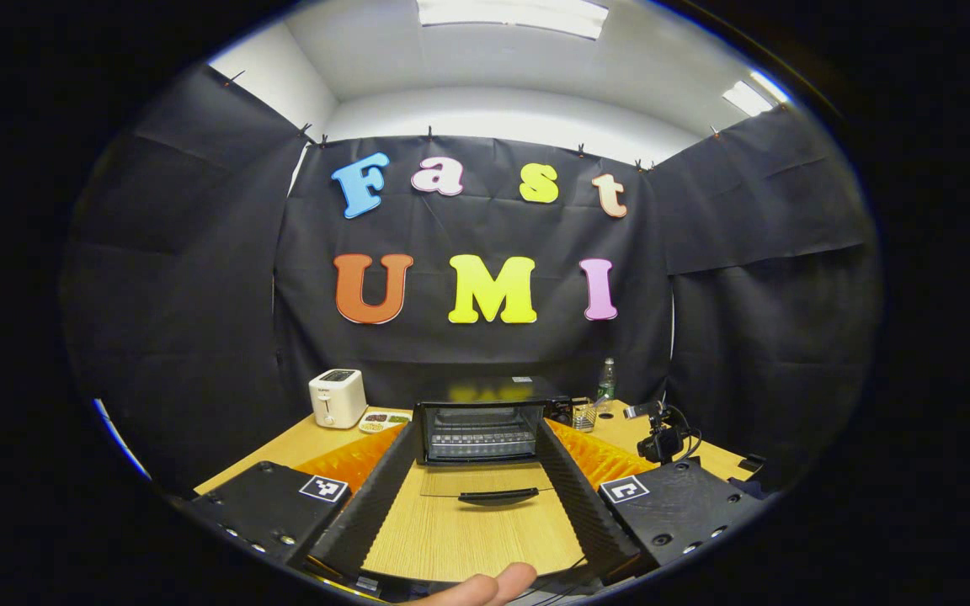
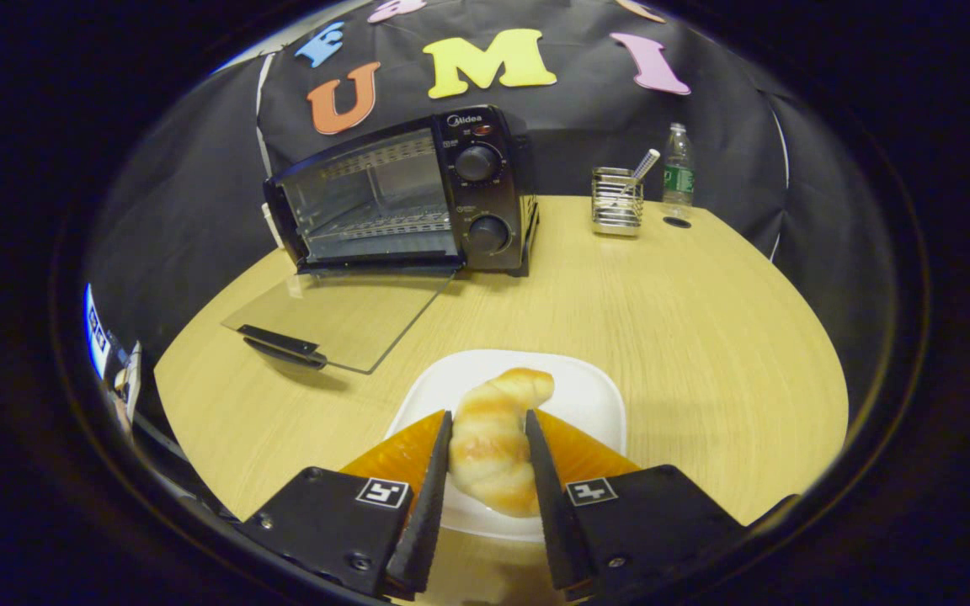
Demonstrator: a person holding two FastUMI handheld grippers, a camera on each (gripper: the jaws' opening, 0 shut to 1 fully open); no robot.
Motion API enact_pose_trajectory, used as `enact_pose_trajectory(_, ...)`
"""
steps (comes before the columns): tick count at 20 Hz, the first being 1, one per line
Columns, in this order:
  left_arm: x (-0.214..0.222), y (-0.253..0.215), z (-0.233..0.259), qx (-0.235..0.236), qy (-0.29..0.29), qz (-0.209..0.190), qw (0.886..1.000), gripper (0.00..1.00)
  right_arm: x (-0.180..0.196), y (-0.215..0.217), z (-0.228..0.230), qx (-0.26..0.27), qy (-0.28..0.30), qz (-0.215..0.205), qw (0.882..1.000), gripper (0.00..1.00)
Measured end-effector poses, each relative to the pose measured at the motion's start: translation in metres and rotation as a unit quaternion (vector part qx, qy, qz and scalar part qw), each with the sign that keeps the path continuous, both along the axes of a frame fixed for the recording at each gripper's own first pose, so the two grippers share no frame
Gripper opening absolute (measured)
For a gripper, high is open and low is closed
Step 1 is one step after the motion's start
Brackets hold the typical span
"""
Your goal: Open the electric oven with the left hand, put the food in, and close the electric oven.
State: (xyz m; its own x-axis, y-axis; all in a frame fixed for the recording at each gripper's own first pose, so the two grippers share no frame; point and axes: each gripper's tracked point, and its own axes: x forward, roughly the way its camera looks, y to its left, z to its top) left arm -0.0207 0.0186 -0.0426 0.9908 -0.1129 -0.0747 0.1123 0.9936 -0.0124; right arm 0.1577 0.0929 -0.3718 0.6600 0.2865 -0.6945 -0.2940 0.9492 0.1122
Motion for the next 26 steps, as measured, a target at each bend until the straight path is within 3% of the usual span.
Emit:
enact_pose_trajectory(7,-0.004,0.011,-0.004,0.006,0.0,0.001,1.0,0.93,-0.001,0.011,0.024,0.026,-0.009,0.0,1.0,0.48)
enact_pose_trajectory(12,-0.003,0.025,-0.005,0.016,0.002,0.013,1.0,0.93,-0.004,0.04,0.072,0.14,-0.009,-0.016,0.99,0.49)
enact_pose_trajectory(16,-0.001,0.031,-0.003,0.018,-0.004,0.015,1.0,0.93,0.003,0.087,0.115,0.267,-0.01,-0.018,0.963,0.49)
enact_pose_trajectory(20,-0.001,0.037,-0.004,0.017,-0.005,0.016,1.0,0.93,0.029,0.135,0.139,0.354,-0.029,-0.025,0.934,0.49)
enact_pose_trajectory(23,0.0,0.043,-0.004,0.01,-0.01,0.018,1.0,0.93,0.058,0.168,0.161,0.426,-0.09,-0.036,0.9,0.49)
enact_pose_trajectory(26,0.007,0.054,-0.013,-0.001,0.002,0.028,1.0,0.93,0.095,0.185,0.138,0.388,-0.116,-0.076,0.911,0.47)
